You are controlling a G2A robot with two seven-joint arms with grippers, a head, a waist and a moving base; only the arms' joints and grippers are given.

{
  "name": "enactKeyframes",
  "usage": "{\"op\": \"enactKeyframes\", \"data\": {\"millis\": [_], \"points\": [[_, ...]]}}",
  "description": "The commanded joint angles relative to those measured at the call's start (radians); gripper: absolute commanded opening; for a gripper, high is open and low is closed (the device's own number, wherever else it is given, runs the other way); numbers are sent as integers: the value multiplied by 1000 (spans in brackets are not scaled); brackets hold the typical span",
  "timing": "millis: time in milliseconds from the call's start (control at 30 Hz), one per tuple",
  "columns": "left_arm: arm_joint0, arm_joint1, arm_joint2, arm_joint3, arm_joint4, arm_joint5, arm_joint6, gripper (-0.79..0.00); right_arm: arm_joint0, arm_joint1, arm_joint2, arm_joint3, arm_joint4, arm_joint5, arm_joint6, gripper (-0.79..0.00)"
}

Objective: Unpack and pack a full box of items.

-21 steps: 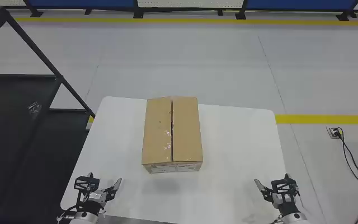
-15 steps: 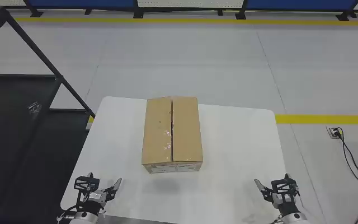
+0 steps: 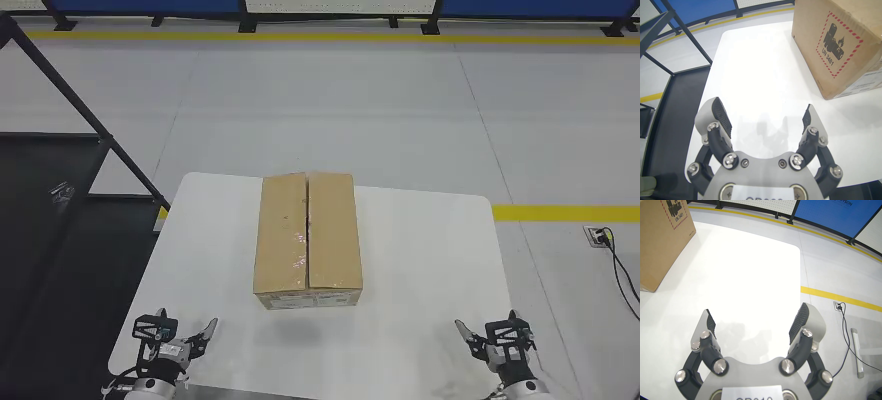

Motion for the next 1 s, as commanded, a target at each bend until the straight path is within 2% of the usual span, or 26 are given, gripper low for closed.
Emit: {"op": "enactKeyframes", "data": {"millis": [0, 233, 367, 767, 867, 967], "points": [[-15, -3, 2, 4, -11, 23, 27, 0, 6, -2, -3, -2, 9, 5, -6, 0], [-95, -15, 36, 36, -93, 9, 78, 0, 48, -12, -59, -36, -30, 51, -29, 0], [-130, -19, 39, 33, -138, -5, 68, 0, 73, -20, -83, -73, -6, 70, -29, 0], [-136, -19, 38, 27, -140, -18, 54, 0, 77, -21, -83, -85, -5, 86, -11, 0], [-152, -21, 48, 37, -133, -8, 48, 0, 99, -27, -82, -74, 65, 97, -7, 0], [-211, -28, 78, 73, -133, 41, 41, 0, 134, -33, -98, -63, 134, 83, -13, 0]]}}
